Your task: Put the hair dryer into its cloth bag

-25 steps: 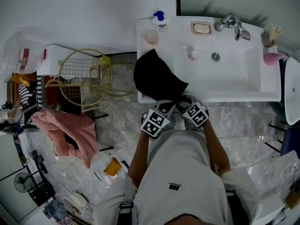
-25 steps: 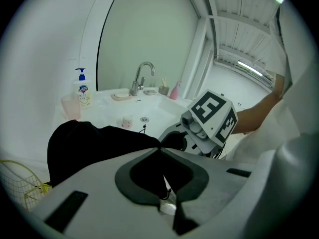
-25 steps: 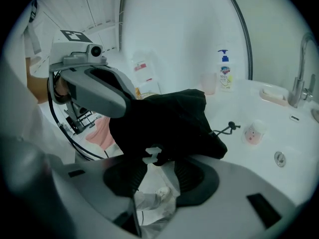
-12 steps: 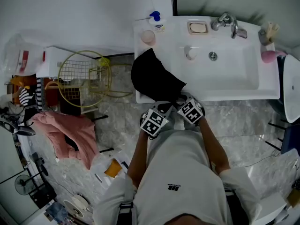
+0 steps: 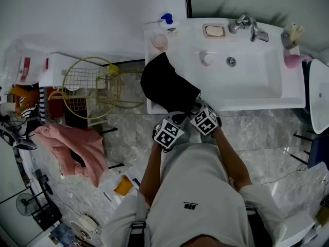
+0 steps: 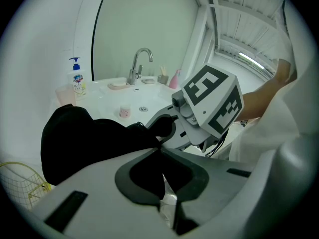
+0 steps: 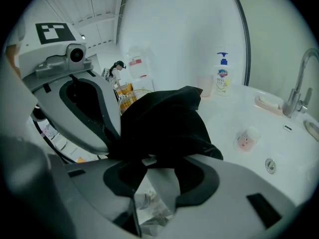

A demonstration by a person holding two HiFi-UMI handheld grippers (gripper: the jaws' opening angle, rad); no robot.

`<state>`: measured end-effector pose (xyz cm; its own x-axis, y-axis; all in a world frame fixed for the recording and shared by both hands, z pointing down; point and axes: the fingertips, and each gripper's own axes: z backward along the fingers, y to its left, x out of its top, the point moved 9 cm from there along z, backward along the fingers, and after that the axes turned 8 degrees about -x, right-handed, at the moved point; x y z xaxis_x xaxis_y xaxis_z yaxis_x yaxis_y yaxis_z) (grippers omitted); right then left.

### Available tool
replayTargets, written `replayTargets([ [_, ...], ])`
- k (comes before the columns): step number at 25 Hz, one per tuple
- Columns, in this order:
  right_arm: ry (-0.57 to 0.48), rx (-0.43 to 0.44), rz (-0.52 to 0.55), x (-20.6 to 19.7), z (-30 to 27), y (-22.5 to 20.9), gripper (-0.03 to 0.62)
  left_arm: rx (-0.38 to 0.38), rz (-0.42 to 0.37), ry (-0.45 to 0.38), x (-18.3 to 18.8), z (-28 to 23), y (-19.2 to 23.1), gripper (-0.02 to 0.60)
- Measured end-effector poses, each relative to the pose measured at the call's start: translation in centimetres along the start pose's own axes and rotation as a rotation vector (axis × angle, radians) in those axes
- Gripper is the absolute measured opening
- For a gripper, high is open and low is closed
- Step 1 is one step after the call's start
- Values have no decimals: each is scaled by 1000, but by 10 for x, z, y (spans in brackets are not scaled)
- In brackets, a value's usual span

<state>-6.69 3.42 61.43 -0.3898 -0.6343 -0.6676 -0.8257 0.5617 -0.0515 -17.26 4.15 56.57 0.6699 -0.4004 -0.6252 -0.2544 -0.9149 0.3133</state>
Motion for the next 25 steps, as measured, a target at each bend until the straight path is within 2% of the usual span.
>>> replayTargets([
  [7, -10, -3, 24, -1, -1, 1, 192, 13, 15, -2, -7, -5, 6, 32],
  [16, -11, -10, 30, -12, 7, 2, 241, 40, 15, -16, -17, -8, 10, 34],
  [21, -5, -3, 30, -18, 11, 7, 245, 18, 24, -61, -21, -8, 14, 34],
  [25, -8, -15, -11, -24, 14, 8, 245, -15, 23, -93, -25, -6, 17, 34],
])
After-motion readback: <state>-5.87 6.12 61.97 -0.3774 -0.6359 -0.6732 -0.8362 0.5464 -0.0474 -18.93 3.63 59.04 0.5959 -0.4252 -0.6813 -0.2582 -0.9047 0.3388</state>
